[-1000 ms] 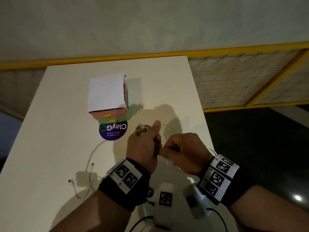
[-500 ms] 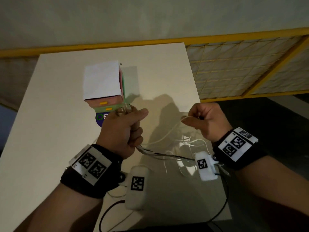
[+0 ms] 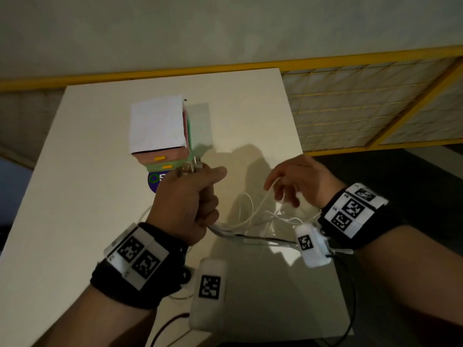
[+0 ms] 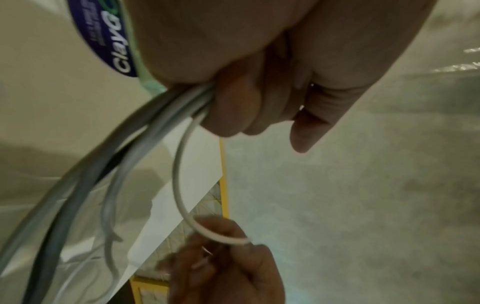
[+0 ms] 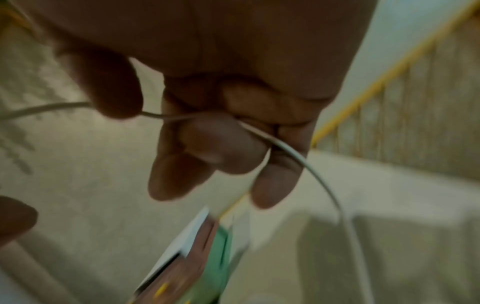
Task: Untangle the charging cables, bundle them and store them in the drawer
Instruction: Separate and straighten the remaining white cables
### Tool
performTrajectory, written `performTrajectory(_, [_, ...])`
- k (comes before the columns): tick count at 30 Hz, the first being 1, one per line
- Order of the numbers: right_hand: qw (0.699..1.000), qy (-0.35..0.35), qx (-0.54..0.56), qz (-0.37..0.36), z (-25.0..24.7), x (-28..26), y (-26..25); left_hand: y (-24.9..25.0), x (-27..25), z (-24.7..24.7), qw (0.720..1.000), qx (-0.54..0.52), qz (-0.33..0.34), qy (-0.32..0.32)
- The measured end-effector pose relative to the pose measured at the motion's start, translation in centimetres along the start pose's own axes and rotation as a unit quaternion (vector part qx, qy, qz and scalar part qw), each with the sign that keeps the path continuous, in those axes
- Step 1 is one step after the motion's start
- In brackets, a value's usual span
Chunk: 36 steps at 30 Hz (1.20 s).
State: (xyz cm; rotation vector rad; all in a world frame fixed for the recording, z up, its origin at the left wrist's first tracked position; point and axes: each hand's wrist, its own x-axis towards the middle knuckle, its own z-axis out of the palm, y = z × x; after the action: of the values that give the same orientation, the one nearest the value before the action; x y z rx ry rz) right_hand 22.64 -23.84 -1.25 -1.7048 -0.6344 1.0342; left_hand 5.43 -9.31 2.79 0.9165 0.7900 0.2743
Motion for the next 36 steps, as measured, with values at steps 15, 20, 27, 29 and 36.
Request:
performTrajectory(15, [0.795, -0.315, -0.518, 0.01, 14.6, 5.1, 0.9, -2.5, -1.4, -5.7, 0.997, -0.071, 0.002, -0.03])
performTrajectory(20, [0.786, -0.37, -0.49, 0.074, 14.9, 5.4, 0.5, -2.1, -1.0, -6.6, 0.995, -0.096, -0.01, -0.015])
performTrajectory(27, [0.733, -0.35, -0.579, 0.061, 12.7, 5.2, 4.4, -2.0, -0.5, -5.8, 0.996, -0.08, -0.011, -0.033])
performTrajectory(29, [0.778, -0.321, -0.538, 0.043, 12.8, 5.0, 4.3, -1.8, -0.3, -5.5, 0.996, -0.08, -0.013, -0.038])
performTrajectory(36, [0.94, -0.144, -0.307, 0.043, 7.1, 2.6, 1.3, -2.2, -0.3, -1.5, 0.999, 0.011, 0.003, -0.045])
